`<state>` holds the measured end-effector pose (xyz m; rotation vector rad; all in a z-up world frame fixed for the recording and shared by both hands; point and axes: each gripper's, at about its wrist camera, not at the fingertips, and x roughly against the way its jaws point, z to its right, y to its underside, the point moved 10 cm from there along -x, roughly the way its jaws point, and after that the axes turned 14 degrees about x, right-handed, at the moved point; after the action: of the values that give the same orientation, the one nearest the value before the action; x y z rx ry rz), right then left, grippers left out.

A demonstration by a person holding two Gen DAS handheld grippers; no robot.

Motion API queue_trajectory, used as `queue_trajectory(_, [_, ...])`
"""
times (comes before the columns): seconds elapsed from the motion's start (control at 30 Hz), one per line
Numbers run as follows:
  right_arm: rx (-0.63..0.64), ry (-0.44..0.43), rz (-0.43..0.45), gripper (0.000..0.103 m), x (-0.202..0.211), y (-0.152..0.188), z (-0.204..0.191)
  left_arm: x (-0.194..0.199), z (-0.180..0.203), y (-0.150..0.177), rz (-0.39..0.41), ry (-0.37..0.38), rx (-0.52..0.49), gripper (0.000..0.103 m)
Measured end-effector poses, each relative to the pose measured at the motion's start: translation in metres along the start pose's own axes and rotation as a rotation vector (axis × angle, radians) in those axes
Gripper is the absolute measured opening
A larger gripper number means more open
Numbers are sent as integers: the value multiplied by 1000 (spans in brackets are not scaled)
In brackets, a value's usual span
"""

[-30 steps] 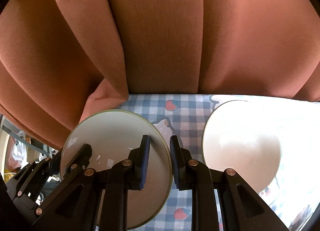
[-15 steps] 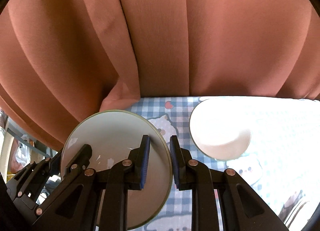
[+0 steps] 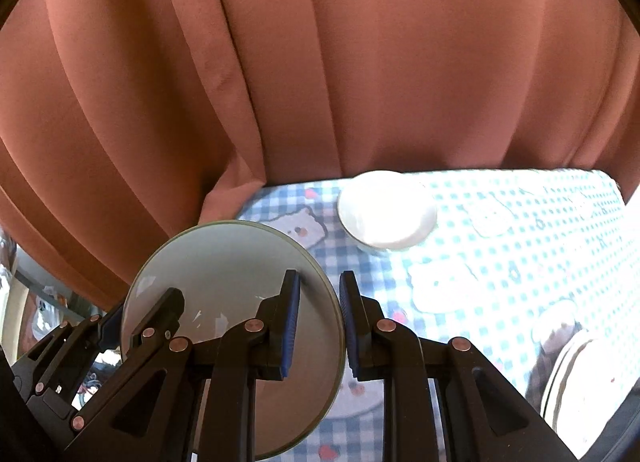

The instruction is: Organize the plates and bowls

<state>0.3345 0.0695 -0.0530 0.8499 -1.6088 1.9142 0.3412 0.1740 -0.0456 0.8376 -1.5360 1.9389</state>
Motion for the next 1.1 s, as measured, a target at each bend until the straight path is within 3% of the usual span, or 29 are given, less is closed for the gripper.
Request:
queue_trajectory(0.43, [-32,34,-18,24,48,65,34,42,40,61,-16,20,-36,20])
queue_trajectory(1.1, [36,-21,-30,24,90,151,128,75,122,145,-43,-17,50,20])
